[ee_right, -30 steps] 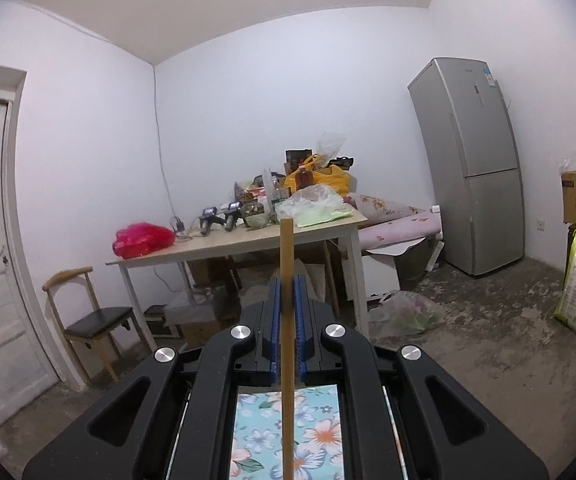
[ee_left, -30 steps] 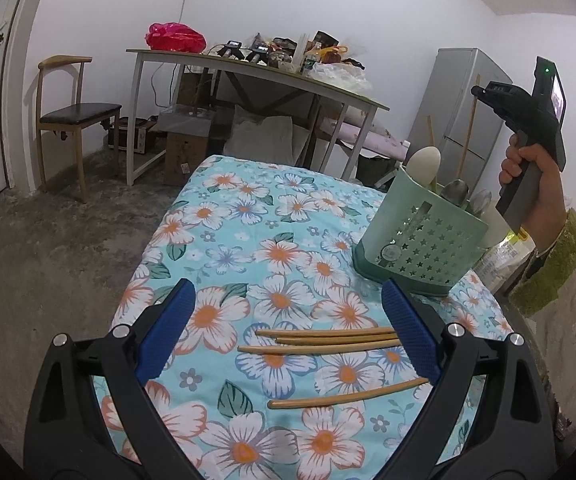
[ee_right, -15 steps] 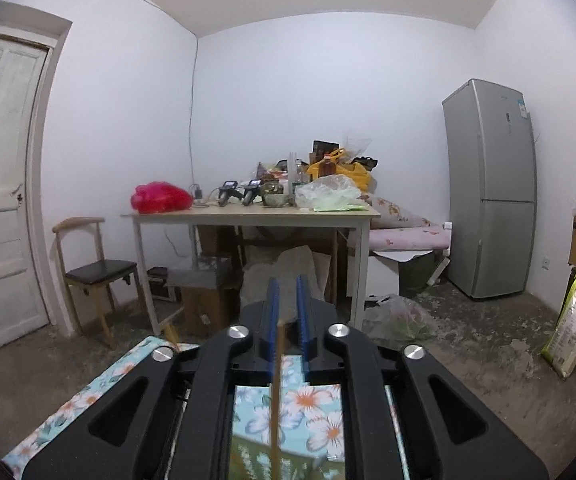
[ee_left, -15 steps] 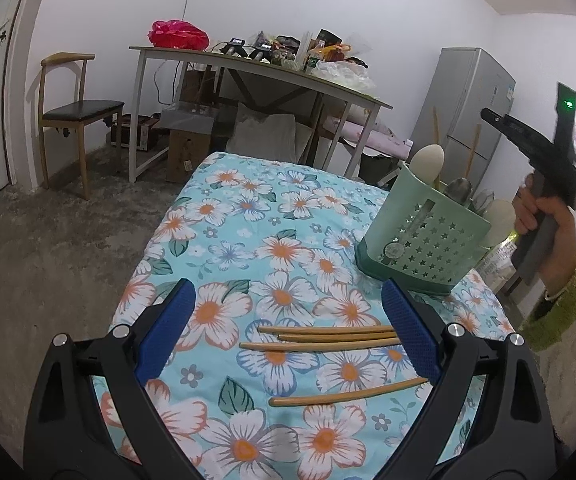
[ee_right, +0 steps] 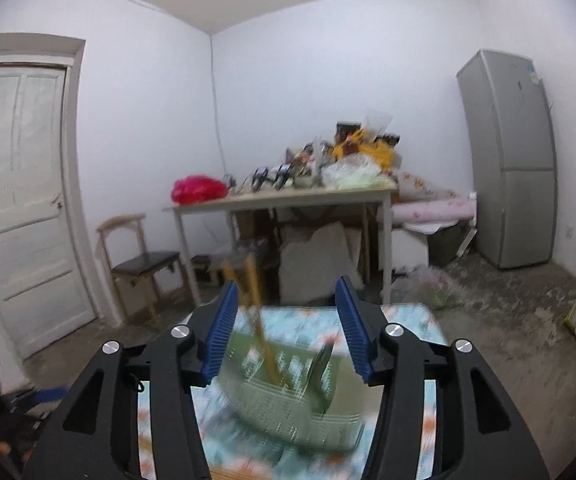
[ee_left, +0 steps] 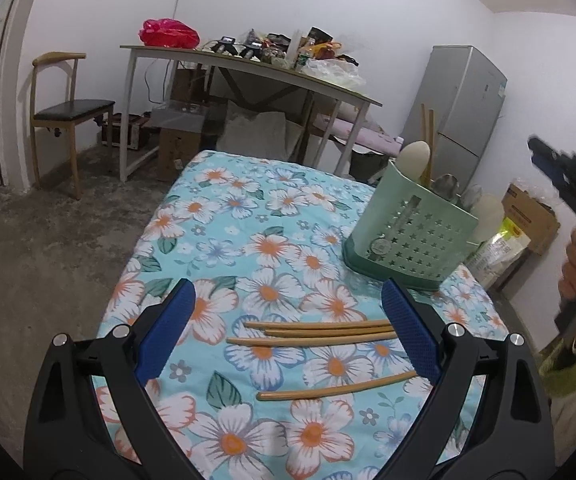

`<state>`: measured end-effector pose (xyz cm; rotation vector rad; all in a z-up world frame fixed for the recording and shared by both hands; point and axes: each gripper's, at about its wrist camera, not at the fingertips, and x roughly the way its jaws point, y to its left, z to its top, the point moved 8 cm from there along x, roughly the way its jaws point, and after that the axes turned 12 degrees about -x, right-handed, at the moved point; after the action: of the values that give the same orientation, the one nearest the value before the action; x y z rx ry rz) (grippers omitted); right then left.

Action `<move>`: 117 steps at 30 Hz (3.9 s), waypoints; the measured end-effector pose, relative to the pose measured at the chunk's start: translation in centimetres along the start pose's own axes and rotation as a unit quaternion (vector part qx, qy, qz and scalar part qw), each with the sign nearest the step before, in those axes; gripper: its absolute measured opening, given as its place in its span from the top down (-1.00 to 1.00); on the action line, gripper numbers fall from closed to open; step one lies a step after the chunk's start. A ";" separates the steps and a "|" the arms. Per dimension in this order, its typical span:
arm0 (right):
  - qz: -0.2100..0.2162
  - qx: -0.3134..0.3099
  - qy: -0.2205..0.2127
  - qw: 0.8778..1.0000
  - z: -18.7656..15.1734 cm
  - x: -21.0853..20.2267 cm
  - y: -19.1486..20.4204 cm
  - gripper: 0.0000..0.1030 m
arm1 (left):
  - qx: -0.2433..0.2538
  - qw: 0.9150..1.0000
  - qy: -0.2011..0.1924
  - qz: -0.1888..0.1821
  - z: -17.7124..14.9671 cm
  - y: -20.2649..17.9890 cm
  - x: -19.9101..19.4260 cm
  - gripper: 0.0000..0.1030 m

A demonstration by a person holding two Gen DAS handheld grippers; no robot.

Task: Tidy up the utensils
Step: 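Close the left tool on a chopstick on the cloth and lift it upright, then grasp a chopstick with the right tool while the left tool holds its chopstick upright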

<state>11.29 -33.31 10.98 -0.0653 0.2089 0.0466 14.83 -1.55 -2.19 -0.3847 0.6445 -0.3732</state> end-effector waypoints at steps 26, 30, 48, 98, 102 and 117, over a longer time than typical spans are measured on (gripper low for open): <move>0.057 0.148 0.352 0.922 -23.8 1.5 2.9 -0.14 | 0.362 0.916 0.166 -0.052 -13.7 -9.8 4.5 -0.54; 0.070 0.167 0.350 0.919 -24.1 1.4 2.7 -0.15 | 0.369 0.907 0.199 -0.035 -13.8 -9.6 6.5 -0.26; 0.081 0.181 0.349 0.916 -23.7 1.1 2.2 -0.15 | 0.388 0.881 0.270 -0.010 -14.4 -10.0 8.3 0.25; 0.069 0.173 0.348 0.919 -23.7 1.3 2.5 -0.15 | 0.217 0.903 0.364 -0.063 -12.8 -8.3 9.4 0.78; 0.070 0.176 0.345 0.919 -23.7 1.3 2.6 -0.15 | 0.210 0.908 0.357 -0.063 -12.7 -8.7 9.8 0.91; 0.068 0.177 0.346 0.919 -23.8 1.2 2.3 -0.15 | 0.057 0.959 0.268 -0.079 -7.0 -4.1 5.5 0.91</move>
<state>7.47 -32.62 -12.61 0.3023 0.9284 0.1244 13.56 -9.14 -8.26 -0.2231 1.1188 -0.6758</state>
